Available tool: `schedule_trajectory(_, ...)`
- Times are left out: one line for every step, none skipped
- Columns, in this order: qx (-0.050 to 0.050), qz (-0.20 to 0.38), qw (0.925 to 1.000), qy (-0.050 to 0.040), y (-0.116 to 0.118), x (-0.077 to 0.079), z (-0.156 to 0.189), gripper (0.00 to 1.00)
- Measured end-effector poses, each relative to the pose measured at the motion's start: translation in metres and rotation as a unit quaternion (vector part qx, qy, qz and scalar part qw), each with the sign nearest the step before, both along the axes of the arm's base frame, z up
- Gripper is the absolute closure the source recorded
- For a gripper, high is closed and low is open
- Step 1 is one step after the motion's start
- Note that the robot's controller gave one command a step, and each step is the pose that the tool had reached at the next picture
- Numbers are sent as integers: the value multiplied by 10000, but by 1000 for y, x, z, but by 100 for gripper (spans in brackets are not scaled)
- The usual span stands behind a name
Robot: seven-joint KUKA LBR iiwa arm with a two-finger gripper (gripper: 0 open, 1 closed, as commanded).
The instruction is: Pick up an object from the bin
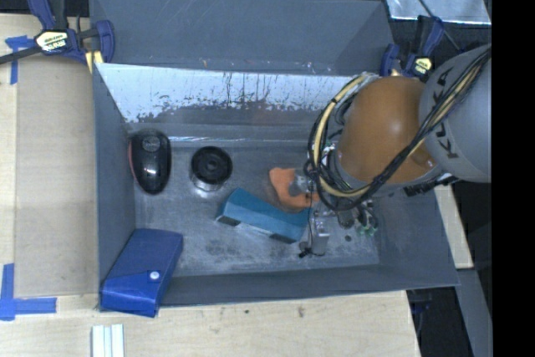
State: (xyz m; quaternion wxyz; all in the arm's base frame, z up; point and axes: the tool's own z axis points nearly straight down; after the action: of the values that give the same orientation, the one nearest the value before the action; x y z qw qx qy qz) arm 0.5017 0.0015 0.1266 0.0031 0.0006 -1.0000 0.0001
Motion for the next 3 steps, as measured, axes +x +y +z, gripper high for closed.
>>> schedule_trajectory(0,0,10000,-43,0,2,4,0)
schedule_trajectory(-2,-317,9995,-26,23,11,-57,0)
schedule_trajectory(0,379,9993,-30,22,20,7,0)
